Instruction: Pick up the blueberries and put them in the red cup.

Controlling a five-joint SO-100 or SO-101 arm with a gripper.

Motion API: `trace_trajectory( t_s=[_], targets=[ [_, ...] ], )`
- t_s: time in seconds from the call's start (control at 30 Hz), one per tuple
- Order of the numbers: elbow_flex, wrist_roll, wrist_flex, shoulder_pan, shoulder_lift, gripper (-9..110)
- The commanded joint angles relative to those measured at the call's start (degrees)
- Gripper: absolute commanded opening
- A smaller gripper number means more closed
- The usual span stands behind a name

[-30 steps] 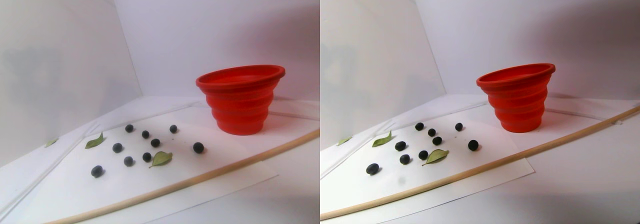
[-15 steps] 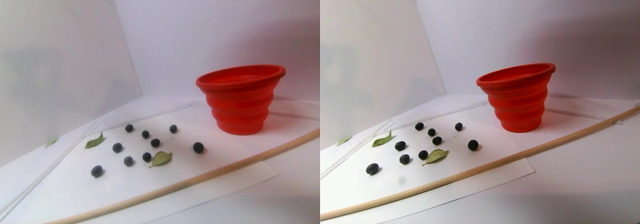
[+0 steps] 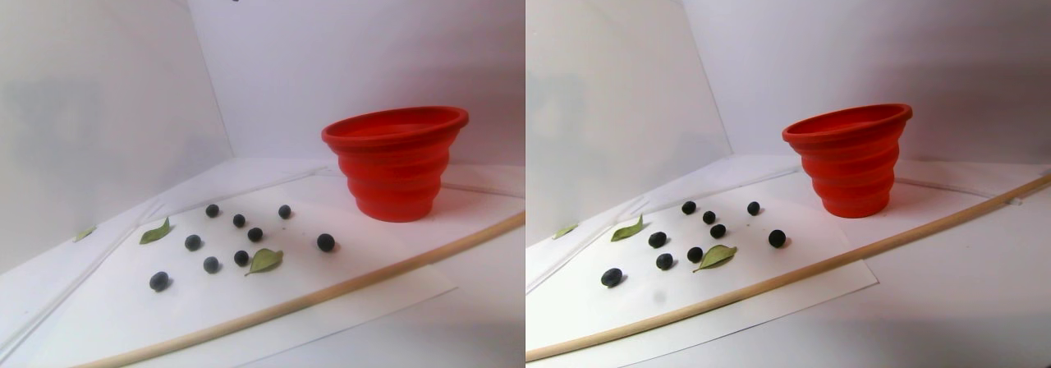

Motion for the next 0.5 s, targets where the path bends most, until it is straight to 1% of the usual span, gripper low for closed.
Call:
trace_trajectory(
  t_s=[0.0,0.47],
  targets=[
    [-1.3,-1.8,-2.6,0.4,-1.4,17],
    [3.3,-7.6,-13.2,1.1,-8.9,17]
  ],
)
